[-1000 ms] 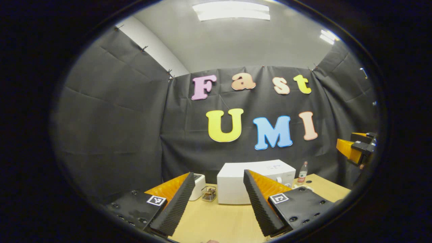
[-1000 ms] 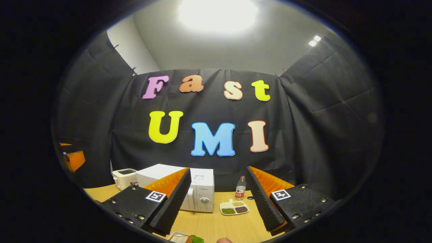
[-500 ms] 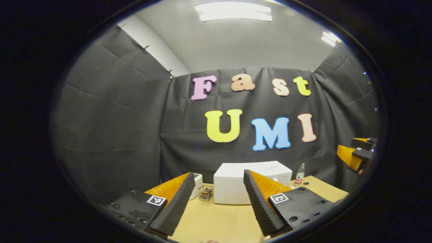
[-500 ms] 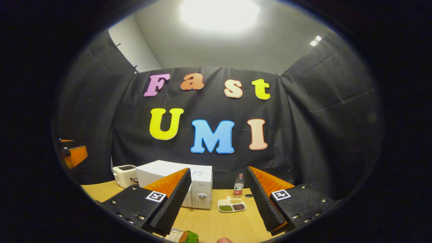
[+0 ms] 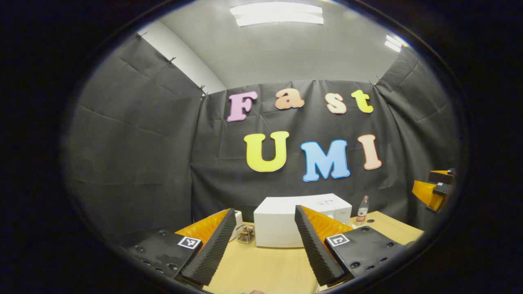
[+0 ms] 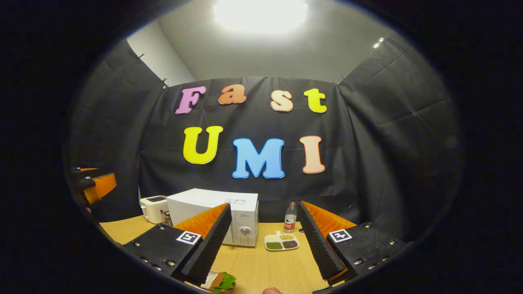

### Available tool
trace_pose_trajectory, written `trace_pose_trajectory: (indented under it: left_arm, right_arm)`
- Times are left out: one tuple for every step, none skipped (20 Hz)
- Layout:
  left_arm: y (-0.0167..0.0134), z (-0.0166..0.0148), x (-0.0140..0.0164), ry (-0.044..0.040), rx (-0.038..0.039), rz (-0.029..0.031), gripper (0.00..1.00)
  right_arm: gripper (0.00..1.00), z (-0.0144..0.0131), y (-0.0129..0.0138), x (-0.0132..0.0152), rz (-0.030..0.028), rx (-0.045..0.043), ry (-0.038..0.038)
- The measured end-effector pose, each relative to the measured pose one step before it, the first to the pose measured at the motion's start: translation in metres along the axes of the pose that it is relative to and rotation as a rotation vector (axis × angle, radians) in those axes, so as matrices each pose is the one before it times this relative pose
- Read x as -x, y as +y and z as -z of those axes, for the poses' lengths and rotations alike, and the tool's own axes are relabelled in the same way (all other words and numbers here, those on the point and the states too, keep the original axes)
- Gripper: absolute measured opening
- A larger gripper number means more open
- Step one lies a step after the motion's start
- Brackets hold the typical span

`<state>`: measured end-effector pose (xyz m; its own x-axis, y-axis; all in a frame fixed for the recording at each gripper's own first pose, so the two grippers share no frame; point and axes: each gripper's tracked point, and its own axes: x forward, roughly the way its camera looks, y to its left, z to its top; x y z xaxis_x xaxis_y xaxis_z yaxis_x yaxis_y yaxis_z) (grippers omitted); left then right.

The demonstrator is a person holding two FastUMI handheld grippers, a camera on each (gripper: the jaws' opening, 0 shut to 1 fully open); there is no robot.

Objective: Open the microwave oven with the left hand, put the food in, and close the microwave oven.

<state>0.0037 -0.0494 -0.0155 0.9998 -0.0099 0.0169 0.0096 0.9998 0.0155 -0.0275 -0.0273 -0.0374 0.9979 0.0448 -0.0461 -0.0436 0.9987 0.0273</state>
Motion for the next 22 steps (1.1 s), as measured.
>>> trace_pose_trajectory:
  left_arm:
    - [-0.00576, 0.00349, -0.00624, 0.00343, -0.00177, 0.00604, 0.95]
    - [-0.00681, 0.00381, -0.0073, 0.00448, -0.00055, 0.0102, 0.92]
    - [-0.00664, 0.00239, -0.00808, 0.00311, -0.00043, 0.01193, 0.95]
    - [-0.00607, 0.00356, -0.00933, 0.00674, -0.002, 0.01151, 0.99]
    - [-0.00516, 0.00204, -0.00851, 0.00165, 0.00161, 0.01133, 0.95]
    - [-0.00711, 0.00196, -0.01178, 0.00059, 0.00369, 0.01521, 0.95]
    - [-0.00697, 0.00217, -0.01326, -0.00215, 0.00095, 0.01932, 0.99]
    - [-0.00683, 0.00159, -0.01541, -0.00326, -0.00145, 0.02008, 0.99]
    - [-0.00587, 0.00361, -0.01257, 0.00475, -0.00007, 0.01975, 0.99]
    - [-0.00795, 0.00453, -0.01328, 0.00092, 0.00183, 0.02367, 0.99]
    - [-0.00643, 0.00238, -0.01494, -0.00261, -0.00036, 0.02022, 0.95]
    - [-0.00494, 0.00393, -0.01475, 0.00202, -0.00186, 0.01616, 0.95]
    - [-0.00608, 0.00411, -0.01439, 0.00744, 0.00131, 0.01883, 0.99]
    - [-0.00834, 0.00487, -0.01235, 0.00346, 0.00374, 0.02887, 0.99]
    - [-0.007, 0.00323, -0.01241, 0.00138, 0.00116, 0.02708, 0.99]
    - [-0.00504, 0.00513, -0.01238, 0.0025, -0.00451, 0.02284, 0.92]
    - [-0.00519, 0.00605, -0.01188, 0.00521, -0.00628, 0.01976, 0.92]
    - [-0.00719, 0.0082, -0.0116, 0.00719, -0.00082, 0.02073, 0.96]
    - [-0.00764, 0.00716, -0.01207, 0.00717, 0.00578, 0.02304, 0.92]
    - [-0.00725, 0.00949, -0.0115, 0.00967, 0.00474, 0.0217, 0.95]
    - [-0.00632, 0.0092, -0.01182, 0.01108, -0.00103, 0.01751, 0.92]
    - [-0.0062, 0.00892, -0.01153, 0.01016, -0.00369, 0.01728, 0.92]
  right_arm:
    - [0.98, 0.00001, -0.00022, 0.00127, -0.00143, -0.00342, -0.00387]
    - [0.98, -0.00051, -0.00118, 0.00144, 0.00226, 0.00411, -0.00572]
    - [0.98, 0.0003, -0.00112, 0.00151, 0.00278, 0.00806, -0.00217]
    - [0.98, 0.00189, -0.00025, 0.00085, -0.00319, 0.00716, 0.01034]
    - [0.98, 0.00132, 0.00195, 0.00091, -0.00721, 0.00341, 0.00879]
    - [0.98, -0.00315, -0.00195, 0.00066, 0.0036, 0.00243, -0.00209]
    - [0.98, -0.00311, -0.00309, 0.00025, 0.00782, 0.00138, -0.007]
    - [0.98, -0.00229, -0.0035, -0.00196, 0.01758, 0.00258, -0.00524]
    - [0.98, 0.0009, -0.00374, -0.00206, 0.02251, 0.00392, 0.00577]
    - [0.98, -0.00006, -0.0019, -0.00061, 0.01787, 0.00114, 0.00447]
    - [0.98, -0.00507, -0.00044, -0.00057, 0.01872, -0.00139, -0.0087]
    - [0.98, -0.00412, -0.002, -0.00239, 0.02192, 0.00407, -0.01]
    - [0.98, 0.00076, -0.00298, -0.00259, 0.02443, 0.01069, 0.00059]
    - [0.98, 0.00011, -0.00232, -0.00142, 0.02361, 0.00957, 0.00279]
    - [0.98, -0.00137, -0.00237, -0.00166, 0.02292, 0.00329, -0.00176]
    - [0.98, -0.00099, -0.0014, -0.00215, 0.02336, 0.00109, 0.0003]
    - [0.98, 0.00062, -0.00194, -0.00155, 0.02406, 0.00311, 0.00422]
    - [0.98, 0.00029, -0.00223, -0.00024, 0.02323, 0.0029, 0.00253]
    - [0.98, -0.00017, -0.00286, -0.00115, 0.02376, 0.00267, -0.00003]
    - [0.98, 0.00078, -0.0024, -0.00011, 0.02483, 0.0039, 0.00376]
    - [0.98, 0.00298, -0.0029, -0.00067, 0.02381, 0.00409, 0.00792]
    - [0.98, 0.00119, -0.00222, -0.00039, 0.02424, 0.00383, 0.00657]
